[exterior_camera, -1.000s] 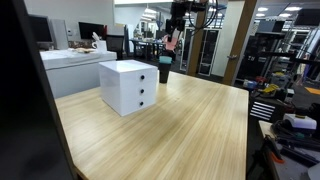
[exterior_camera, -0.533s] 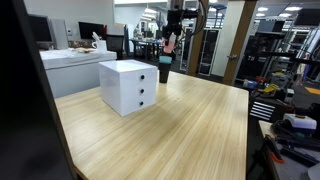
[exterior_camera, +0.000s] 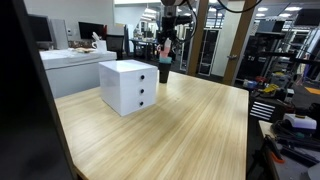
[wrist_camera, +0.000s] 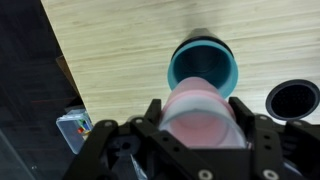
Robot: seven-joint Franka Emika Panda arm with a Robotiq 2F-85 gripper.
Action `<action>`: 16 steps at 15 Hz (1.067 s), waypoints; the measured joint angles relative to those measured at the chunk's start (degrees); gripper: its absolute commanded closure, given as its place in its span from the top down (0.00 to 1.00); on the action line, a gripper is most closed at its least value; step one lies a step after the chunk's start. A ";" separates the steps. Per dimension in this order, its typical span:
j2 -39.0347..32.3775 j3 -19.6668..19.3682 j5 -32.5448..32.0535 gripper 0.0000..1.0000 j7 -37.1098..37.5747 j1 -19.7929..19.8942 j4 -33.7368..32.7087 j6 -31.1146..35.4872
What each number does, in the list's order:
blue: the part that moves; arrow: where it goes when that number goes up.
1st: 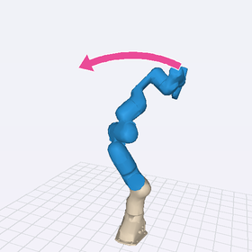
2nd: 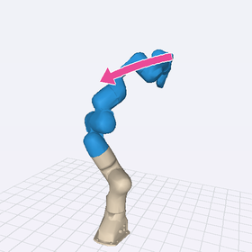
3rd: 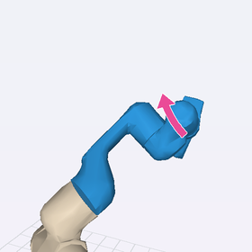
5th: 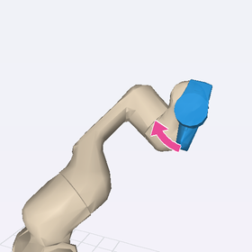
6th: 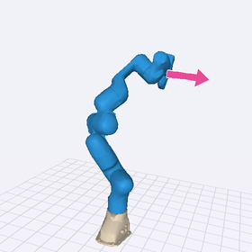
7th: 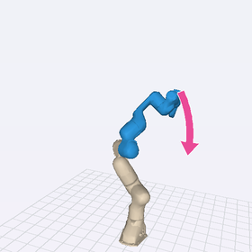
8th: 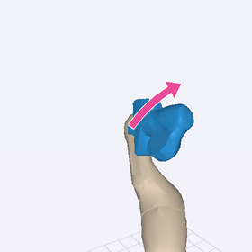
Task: Pick up the blue cup and put it in the black cup, pick up the stacked white and orange cups and put them in the blue cup, pick up the stacked white and pink cups and put them in the white cup
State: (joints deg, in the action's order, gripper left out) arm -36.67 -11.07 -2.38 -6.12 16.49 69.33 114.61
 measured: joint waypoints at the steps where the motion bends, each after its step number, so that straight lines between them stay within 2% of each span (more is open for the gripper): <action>1: -0.09 0.16 0.00 0.44 0.00 -0.06 -0.66 -0.68; 12: 0.82 0.38 0.00 0.44 1.64 -0.64 -5.65 -12.80; 16: 0.57 0.33 0.00 0.44 2.34 -0.46 -5.65 -14.01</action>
State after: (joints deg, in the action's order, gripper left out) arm -36.11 -10.74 -2.38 -3.78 16.03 63.68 100.60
